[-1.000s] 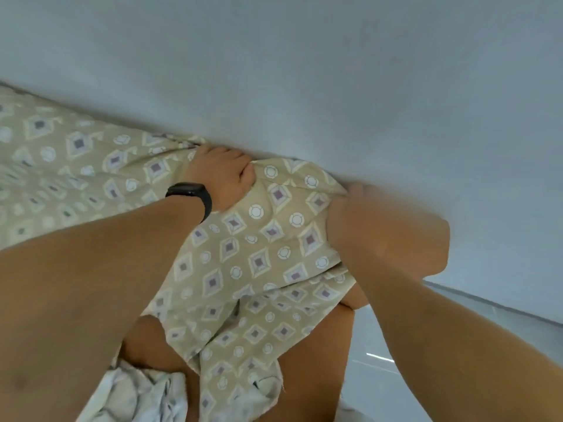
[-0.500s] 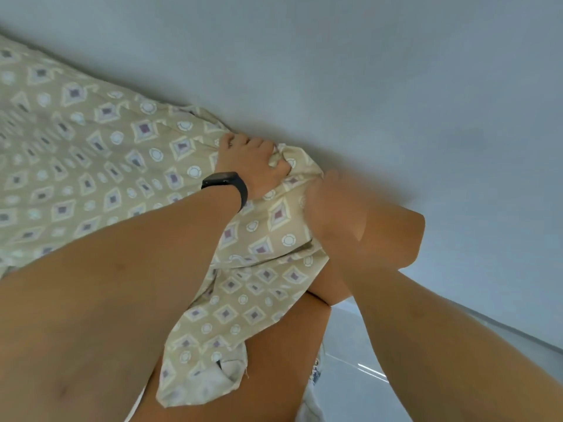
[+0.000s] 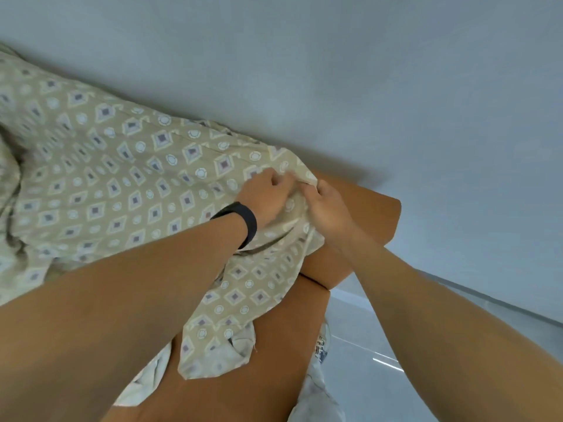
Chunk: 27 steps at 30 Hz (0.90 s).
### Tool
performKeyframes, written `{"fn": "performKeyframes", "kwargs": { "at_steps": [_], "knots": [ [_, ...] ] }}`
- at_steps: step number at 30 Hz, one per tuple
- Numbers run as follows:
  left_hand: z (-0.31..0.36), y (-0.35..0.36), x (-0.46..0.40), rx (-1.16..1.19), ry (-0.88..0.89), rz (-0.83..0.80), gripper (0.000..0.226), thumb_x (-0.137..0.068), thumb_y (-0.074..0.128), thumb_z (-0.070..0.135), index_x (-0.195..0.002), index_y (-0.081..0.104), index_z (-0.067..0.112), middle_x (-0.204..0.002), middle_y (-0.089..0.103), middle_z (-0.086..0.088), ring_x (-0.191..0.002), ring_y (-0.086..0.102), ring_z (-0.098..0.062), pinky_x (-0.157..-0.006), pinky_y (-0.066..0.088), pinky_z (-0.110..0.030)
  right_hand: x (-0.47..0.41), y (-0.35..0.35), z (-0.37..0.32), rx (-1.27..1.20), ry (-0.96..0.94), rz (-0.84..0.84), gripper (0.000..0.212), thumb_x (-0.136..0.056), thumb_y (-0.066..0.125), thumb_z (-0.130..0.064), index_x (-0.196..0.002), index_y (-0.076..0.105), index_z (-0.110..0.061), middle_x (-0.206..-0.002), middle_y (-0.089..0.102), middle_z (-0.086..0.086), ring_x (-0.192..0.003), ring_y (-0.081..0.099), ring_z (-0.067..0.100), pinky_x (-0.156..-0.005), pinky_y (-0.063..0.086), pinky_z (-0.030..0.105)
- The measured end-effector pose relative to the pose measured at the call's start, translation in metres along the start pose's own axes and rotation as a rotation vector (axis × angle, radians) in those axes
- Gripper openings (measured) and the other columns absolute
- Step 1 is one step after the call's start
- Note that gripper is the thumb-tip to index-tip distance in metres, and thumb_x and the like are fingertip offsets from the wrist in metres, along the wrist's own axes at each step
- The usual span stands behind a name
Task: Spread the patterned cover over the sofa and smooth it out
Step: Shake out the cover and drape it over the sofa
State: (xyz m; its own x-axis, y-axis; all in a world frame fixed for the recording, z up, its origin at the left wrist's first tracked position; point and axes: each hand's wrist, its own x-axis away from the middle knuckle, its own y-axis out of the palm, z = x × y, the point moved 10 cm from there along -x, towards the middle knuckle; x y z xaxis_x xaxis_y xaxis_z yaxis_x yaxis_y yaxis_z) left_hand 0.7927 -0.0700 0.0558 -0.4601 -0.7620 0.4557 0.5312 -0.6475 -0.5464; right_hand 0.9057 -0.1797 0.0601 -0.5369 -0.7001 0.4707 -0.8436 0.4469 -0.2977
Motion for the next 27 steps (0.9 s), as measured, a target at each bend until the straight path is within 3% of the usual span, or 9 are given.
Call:
{"fn": "performKeyframes", "kwargs": {
  "at_steps": [4,8,11,12,15,18,20,23,27],
  "knots": [
    [0.008,0.002,0.029,0.39,-0.309,-0.246,0.071,-0.089,0.048,0.078,-0.089,0.068,0.01,-0.071,0.062,-0.005,-0.056,0.052,-0.02,-0.059,0.049,-0.029,0.022,0.004,-0.028,-0.01,0.006,-0.219,0.018,-0.092,0.074,-0.023,-0.092,0.059,-0.013,-0.086,0.072,0.004,-0.071,0.069,0.015,-0.068,0.054,0.032],
    [0.031,-0.011,0.034,0.331,-0.32,-0.28,0.02,-0.096,0.058,0.026,-0.095,0.066,0.007,-0.067,0.059,-0.006,-0.049,0.048,-0.017,-0.051,0.043,-0.027,0.042,-0.001,-0.044,-0.133,0.015,-0.262,0.036,-0.086,0.083,-0.025,-0.109,0.064,-0.005,-0.114,0.074,0.021,-0.098,0.073,0.037,-0.093,0.056,0.051],
    [0.06,-0.023,0.028,0.519,-0.206,-0.186,0.014,-0.098,0.05,0.016,-0.089,0.057,0.008,-0.072,0.058,-0.008,-0.063,0.055,-0.023,-0.062,0.049,-0.034,0.061,0.009,-0.036,-0.394,0.203,-0.396,0.036,-0.091,0.078,-0.026,-0.118,0.057,-0.014,-0.101,0.074,0.014,-0.075,0.065,0.026,-0.063,0.054,0.036],
    [0.068,-0.027,0.026,0.564,-0.168,-0.162,0.012,-0.099,0.048,0.015,-0.089,0.054,0.01,-0.077,0.058,-0.009,-0.07,0.057,-0.026,-0.068,0.052,-0.036,0.071,0.015,-0.029,-0.349,0.263,-0.471,0.036,-0.093,0.076,-0.028,-0.121,0.056,-0.015,-0.09,0.072,0.006,-0.062,0.054,0.018,-0.049,0.039,0.027],
    [0.082,-0.037,0.015,0.622,-0.112,-0.139,0.01,-0.101,0.049,0.017,-0.093,0.051,0.013,-0.092,0.059,-0.014,-0.084,0.064,-0.029,-0.078,0.059,-0.04,0.091,0.025,-0.007,-0.017,0.303,-0.646,0.029,-0.097,0.07,-0.026,-0.125,0.064,-0.024,-0.071,0.06,-0.007,-0.053,0.027,0.01,-0.048,0.015,0.025],
    [0.097,-0.047,0.006,0.658,-0.053,-0.109,0.015,-0.102,0.053,0.021,-0.093,0.049,0.011,-0.094,0.063,-0.017,-0.09,0.072,-0.035,-0.078,0.064,-0.045,0.081,0.0,-0.007,0.123,0.249,-0.444,0.018,-0.098,0.065,-0.027,-0.11,0.07,-0.015,-0.068,0.058,-0.009,-0.046,0.042,0.008,-0.046,0.029,0.023],
    [0.11,-0.062,0.005,0.696,-0.006,-0.015,0.017,-0.103,0.055,0.02,-0.092,0.047,0.009,-0.088,0.065,-0.016,-0.084,0.075,-0.035,-0.072,0.065,-0.046,0.063,-0.044,-0.02,0.185,0.14,-0.114,0.015,-0.099,0.06,-0.027,-0.098,0.07,-0.016,-0.086,0.072,-0.002,-0.068,0.066,0.011,-0.057,0.047,0.024],
    [0.12,-0.075,0.003,0.706,0.027,0.087,0.018,-0.104,0.056,0.022,-0.093,0.047,0.012,-0.081,0.068,-0.015,-0.074,0.076,-0.031,-0.064,0.064,-0.041,0.053,-0.123,-0.037,0.407,0.015,0.355,0.016,-0.099,0.052,-0.023,-0.089,0.062,-0.017,-0.083,0.063,-0.001,-0.076,0.058,0.02,-0.06,0.039,0.029],
    [0.13,-0.081,0.003,0.736,0.06,0.181,0.02,-0.103,0.055,0.017,-0.087,0.044,0.013,-0.074,0.065,-0.016,-0.062,0.07,-0.028,-0.061,0.064,-0.039,0.056,-0.182,-0.046,0.249,-0.113,0.625,0.025,-0.101,0.05,-0.022,-0.077,0.046,-0.015,-0.084,0.05,0.007,-0.064,0.043,0.018,-0.061,0.035,0.034]
  ]
}}
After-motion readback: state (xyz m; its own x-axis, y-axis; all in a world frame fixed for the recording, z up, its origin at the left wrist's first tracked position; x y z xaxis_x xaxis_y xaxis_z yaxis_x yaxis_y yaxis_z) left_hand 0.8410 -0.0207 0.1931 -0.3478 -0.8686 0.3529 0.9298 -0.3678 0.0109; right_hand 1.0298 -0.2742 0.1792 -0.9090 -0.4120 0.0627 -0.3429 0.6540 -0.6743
